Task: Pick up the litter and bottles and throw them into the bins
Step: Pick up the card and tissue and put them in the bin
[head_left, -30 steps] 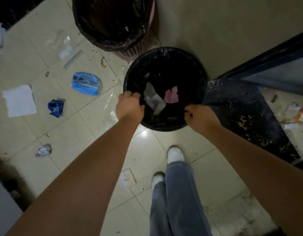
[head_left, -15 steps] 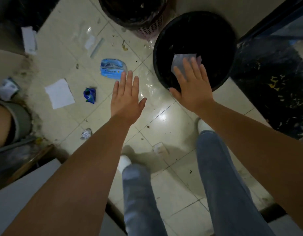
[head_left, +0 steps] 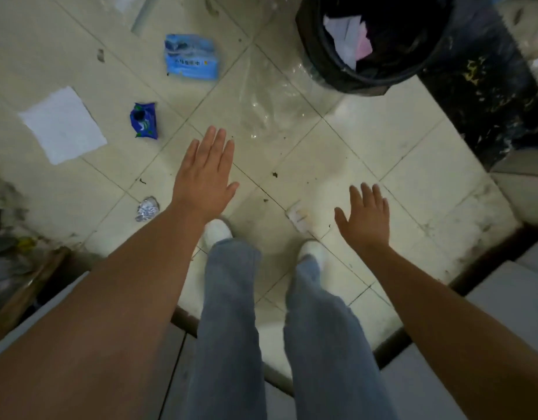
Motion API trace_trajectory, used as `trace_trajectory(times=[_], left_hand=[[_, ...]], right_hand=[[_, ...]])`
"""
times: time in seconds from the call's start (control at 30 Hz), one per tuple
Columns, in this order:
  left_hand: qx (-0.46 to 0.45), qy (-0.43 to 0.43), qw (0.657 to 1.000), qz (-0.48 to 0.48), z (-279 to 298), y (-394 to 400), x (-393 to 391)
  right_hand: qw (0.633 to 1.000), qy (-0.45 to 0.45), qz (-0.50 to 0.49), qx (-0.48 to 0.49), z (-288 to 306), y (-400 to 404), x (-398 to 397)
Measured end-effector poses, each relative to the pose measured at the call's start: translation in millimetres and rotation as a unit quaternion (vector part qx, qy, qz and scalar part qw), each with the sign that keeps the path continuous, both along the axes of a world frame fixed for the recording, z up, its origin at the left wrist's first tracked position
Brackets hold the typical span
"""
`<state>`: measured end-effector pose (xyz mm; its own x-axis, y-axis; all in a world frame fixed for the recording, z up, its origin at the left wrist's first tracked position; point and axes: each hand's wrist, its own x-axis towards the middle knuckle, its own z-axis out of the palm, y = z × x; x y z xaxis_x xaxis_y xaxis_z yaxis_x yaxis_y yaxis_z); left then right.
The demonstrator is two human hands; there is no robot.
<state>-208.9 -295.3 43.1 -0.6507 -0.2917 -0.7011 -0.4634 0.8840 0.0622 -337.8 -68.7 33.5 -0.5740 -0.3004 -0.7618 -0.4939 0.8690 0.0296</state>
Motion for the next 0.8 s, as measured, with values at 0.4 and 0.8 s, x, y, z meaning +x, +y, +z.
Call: trace_trajectory(times=[0.4,0.8], left_hand=[[0.097,0.030,0.988,-0.117,-217.1,51.9,8.2],[0.116,0.126,0.982,-0.078,-341.9,62.0,-6.2]], right_hand=[[0.991,-0.029,-0.113,0.065,-238.8,22.5,77.6],[0.986,0.073,-0.148,0.031,-355.7,52.2,73.6]])
